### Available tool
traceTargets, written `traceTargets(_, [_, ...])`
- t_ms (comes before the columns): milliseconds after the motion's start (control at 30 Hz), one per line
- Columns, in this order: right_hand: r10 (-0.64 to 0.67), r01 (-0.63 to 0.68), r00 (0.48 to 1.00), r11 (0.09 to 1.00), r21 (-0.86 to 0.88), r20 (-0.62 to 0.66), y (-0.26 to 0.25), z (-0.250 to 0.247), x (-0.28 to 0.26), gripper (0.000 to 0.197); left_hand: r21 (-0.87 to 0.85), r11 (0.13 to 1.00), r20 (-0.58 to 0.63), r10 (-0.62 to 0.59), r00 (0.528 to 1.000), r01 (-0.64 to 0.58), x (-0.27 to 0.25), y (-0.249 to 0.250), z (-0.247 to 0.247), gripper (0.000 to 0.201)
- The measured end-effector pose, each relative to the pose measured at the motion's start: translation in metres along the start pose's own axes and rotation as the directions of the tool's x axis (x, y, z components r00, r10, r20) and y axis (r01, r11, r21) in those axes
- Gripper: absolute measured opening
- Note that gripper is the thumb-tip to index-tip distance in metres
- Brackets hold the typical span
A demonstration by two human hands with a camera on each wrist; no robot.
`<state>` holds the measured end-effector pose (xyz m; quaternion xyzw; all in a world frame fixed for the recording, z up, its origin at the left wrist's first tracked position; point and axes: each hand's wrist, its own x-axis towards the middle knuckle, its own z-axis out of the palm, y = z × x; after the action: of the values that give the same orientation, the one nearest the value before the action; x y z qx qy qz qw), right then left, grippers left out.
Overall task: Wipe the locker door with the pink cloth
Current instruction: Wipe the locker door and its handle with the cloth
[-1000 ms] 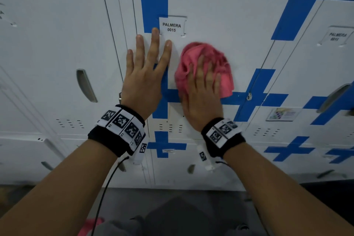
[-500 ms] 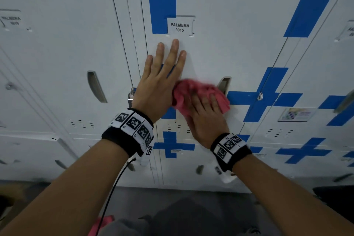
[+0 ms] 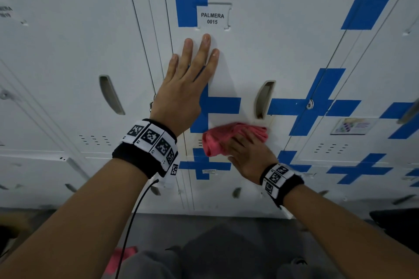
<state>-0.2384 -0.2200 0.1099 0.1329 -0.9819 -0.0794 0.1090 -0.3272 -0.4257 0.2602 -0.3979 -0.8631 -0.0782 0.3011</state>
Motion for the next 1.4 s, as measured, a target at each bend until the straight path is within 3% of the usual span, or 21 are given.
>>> traceTargets(100, [0.064, -0.067, 0.994, 0.997, -0.026, -0.087, 0.0, -0.016, -0.006, 0.046, -0.022, 1.0, -0.006, -0.006, 1.0, 0.006, 0.0, 0.003, 0.001, 0.108])
traceTargets(167, [0.171, -0.166, 0.977, 0.985, 0.047, -0.127, -0.017, -0.023, 0.003, 0.055, -0.038, 0.999, -0.007, -0.016, 1.0, 0.016, 0.003, 0.01, 0.002, 0.105])
traceTargets(233, [0.209, -0.203, 0.977, 0.974, 0.105, -0.051, -0.039, -0.018, 0.018, 0.065, -0.051, 0.998, -0.005, -0.026, 1.0, 0.025, 0.005, 0.013, 0.003, 0.104])
traceTargets(333, [0.074, -0.078, 0.995, 0.996, 0.05, 0.071, -0.047, -0.001, 0.028, 0.069, -0.042, 0.999, 0.003, -0.023, 1.0, 0.024, 0.003, 0.008, 0.002, 0.107])
traceTargets(433, [-0.041, 0.042, 0.995, 0.999, -0.013, 0.091, -0.019, 0.007, 0.013, 0.061, -0.046, 0.999, 0.008, -0.013, 1.0, 0.014, 0.002, 0.003, 0.0, 0.106])
traceTargets(500, [-0.054, 0.054, 0.994, 0.999, 0.002, 0.094, 0.002, 0.011, -0.005, 0.057, -0.04, 0.999, 0.006, -0.015, 1.0, 0.015, 0.002, 0.003, 0.001, 0.105])
traceTargets(633, [0.024, -0.007, 0.989, 0.994, -0.113, 0.148, 0.035, 0.001, -0.038, 0.051, -0.026, 0.999, -0.032, -0.028, 0.999, 0.027, 0.002, 0.006, 0.008, 0.097])
traceTargets(800, [0.093, -0.078, 0.994, 0.97, -0.23, 0.058, 0.075, -0.032, -0.059, 0.055, -0.014, 0.995, -0.115, -0.1, 0.988, 0.099, 0.005, 0.028, 0.01, 0.08])
traceTargets(933, [0.166, -0.154, 0.983, 0.977, -0.148, 0.075, 0.056, -0.018, -0.053, 0.062, 0.088, 0.994, -0.117, -0.058, 0.991, 0.068, 0.011, 0.052, 0.016, 0.086])
traceTargets(1133, [0.237, -0.228, 0.964, 0.97, -0.084, 0.118, 0.051, -0.003, -0.058, 0.062, 0.168, 0.984, 0.019, -0.057, 0.998, 0.053, 0.011, 0.051, 0.032, 0.112])
traceTargets(1266, [0.336, -0.334, 0.941, 0.941, 0.049, -0.045, 0.047, -0.011, -0.058, 0.066, 0.179, 0.982, 0.028, -0.072, 0.997, 0.066, 0.012, 0.051, 0.037, 0.117])
traceTargets(1400, [0.398, -0.361, 0.874, 0.916, 0.175, -0.28, 0.041, -0.049, -0.028, 0.07, 0.178, 0.982, 0.039, -0.073, 0.997, 0.065, 0.01, 0.052, 0.037, 0.113])
